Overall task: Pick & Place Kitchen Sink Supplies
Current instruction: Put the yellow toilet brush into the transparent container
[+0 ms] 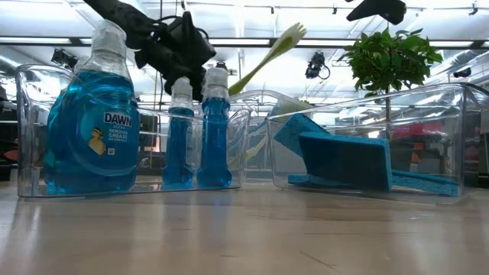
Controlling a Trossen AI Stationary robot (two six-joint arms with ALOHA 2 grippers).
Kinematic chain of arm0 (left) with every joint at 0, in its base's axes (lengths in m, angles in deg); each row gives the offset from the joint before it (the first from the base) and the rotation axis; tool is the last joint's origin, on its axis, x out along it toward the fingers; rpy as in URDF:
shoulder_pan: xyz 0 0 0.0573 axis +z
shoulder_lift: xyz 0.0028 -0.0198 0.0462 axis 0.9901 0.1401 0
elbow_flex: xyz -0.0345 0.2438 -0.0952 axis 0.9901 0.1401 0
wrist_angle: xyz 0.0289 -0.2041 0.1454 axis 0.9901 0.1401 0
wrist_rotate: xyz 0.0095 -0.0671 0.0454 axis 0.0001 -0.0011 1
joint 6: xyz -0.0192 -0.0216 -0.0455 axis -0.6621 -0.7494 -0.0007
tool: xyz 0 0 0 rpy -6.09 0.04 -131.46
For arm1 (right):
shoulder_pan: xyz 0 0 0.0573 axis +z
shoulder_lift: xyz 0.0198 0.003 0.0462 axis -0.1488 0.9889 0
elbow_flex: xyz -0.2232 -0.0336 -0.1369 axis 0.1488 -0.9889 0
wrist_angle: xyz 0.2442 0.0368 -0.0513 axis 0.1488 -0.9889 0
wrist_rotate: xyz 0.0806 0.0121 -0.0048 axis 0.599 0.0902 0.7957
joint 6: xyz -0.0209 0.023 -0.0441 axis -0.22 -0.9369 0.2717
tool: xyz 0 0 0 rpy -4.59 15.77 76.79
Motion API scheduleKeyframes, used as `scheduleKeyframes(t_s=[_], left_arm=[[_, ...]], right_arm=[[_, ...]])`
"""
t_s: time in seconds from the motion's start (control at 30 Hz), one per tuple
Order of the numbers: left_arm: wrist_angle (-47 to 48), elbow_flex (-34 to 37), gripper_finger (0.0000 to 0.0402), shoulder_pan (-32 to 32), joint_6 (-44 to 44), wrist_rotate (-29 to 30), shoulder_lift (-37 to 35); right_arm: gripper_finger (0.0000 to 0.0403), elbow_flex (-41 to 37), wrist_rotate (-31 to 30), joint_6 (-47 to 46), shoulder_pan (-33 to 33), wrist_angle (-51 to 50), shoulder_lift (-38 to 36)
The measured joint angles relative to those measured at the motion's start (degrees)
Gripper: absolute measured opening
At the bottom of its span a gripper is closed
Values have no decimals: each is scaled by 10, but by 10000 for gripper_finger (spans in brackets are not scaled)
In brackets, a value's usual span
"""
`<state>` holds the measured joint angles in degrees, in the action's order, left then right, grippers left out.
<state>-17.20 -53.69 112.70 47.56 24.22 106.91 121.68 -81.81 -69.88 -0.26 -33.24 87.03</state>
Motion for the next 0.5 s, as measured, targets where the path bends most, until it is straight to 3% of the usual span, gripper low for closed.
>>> scheduleKeyframes(t_s=[0.33, 0.5], left_arm=[[3, 0, 95, 7, 0, 46, 6], [13, 0, 126, 6, -3, 57, 6]], right_arm=[[190, 0, 0, 0, 0, 7, 14], [190, 0, 0, 0, 0, 10, 14]])
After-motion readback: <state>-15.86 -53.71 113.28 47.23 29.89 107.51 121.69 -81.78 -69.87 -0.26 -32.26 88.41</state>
